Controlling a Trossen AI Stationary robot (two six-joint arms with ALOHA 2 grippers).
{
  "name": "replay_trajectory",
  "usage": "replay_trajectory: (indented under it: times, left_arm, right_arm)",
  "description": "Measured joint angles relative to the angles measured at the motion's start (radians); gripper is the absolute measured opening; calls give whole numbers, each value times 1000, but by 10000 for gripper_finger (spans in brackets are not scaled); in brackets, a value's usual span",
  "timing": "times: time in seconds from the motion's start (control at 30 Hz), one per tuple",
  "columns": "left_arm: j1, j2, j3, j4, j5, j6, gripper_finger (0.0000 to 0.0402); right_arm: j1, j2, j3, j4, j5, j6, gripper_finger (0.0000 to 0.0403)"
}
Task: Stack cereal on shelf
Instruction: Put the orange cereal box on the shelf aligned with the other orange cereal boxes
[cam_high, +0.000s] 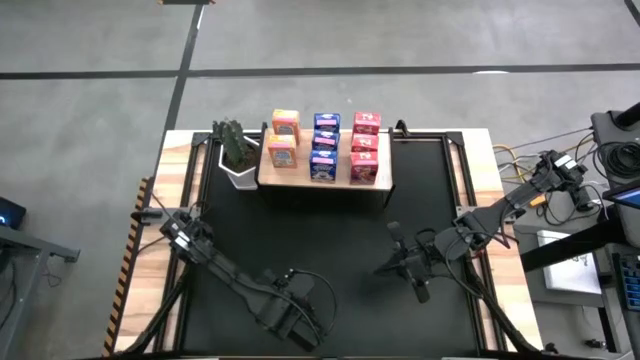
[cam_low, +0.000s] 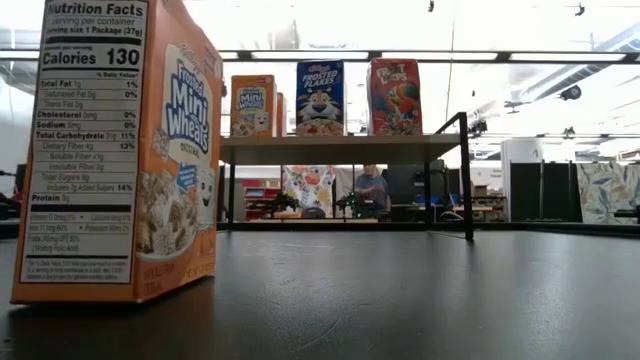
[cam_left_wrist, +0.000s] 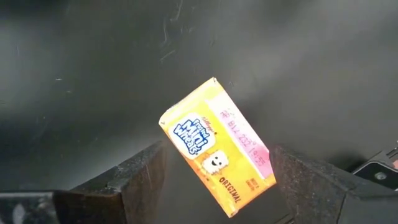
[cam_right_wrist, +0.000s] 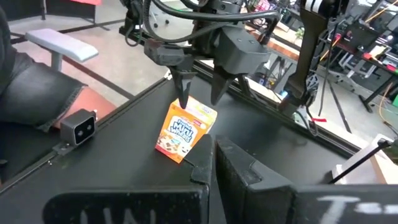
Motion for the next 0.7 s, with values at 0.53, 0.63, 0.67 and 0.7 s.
replay_trajectory:
  times: [0.53,0.63,0.67,0.7]
  left_arm:
    - [-8,-3,5,0,-34,-3,278]
    - [-10,-4,3,-4,-34,-22,299]
    - [-10,-5,-1,-6,-34,-45,307]
    - [-10,-5,-5,-10,-34,-59,314]
  right_arm:
    - [0,0,0,0,1,0,9]
    - [0,0,0,0,1,1,9]
    - [0,0,0,-1,1,1,9]
    - [0,0,0,-1,1,1,9]
